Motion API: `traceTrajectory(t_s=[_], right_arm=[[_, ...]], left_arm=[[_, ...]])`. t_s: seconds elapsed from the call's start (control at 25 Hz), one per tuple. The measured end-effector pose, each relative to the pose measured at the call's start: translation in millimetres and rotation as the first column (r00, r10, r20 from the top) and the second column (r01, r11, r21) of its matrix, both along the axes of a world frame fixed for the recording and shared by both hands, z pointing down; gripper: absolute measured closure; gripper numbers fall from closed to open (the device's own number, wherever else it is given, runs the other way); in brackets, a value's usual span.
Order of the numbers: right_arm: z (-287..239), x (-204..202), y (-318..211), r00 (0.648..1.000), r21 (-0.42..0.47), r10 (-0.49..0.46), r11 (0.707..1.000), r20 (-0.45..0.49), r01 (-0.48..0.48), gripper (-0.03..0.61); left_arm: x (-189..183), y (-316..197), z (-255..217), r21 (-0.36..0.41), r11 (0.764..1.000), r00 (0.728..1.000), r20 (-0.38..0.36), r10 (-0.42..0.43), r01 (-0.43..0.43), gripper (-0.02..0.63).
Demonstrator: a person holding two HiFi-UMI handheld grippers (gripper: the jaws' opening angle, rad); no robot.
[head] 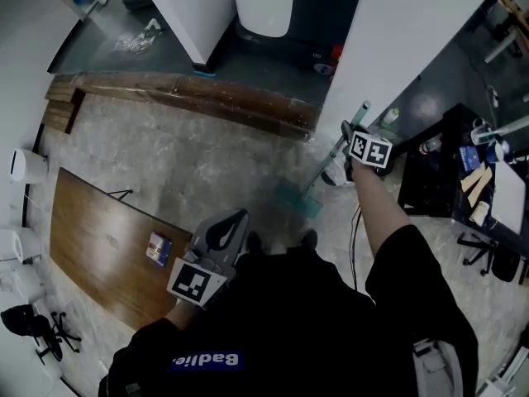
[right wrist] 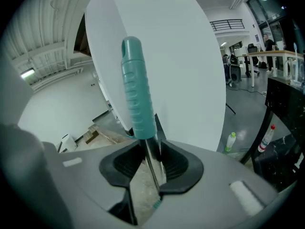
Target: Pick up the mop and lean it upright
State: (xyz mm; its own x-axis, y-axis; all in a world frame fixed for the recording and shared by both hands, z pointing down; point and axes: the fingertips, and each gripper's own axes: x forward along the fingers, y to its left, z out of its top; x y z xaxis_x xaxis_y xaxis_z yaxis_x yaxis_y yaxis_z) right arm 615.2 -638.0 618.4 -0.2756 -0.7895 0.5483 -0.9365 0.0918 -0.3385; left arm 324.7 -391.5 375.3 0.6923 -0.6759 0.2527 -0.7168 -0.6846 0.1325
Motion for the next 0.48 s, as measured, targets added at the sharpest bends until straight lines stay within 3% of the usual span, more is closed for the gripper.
traceTrajectory(t_s=[0.48], right_arm=[[-21,-38,69,0.999,0.022,-0.012,1.000,0.046,0.011,0.451]], left_arm=[[-5,9,-12,0.038,0.997,0.997,-0.044,0.068,-0.067,0.594]])
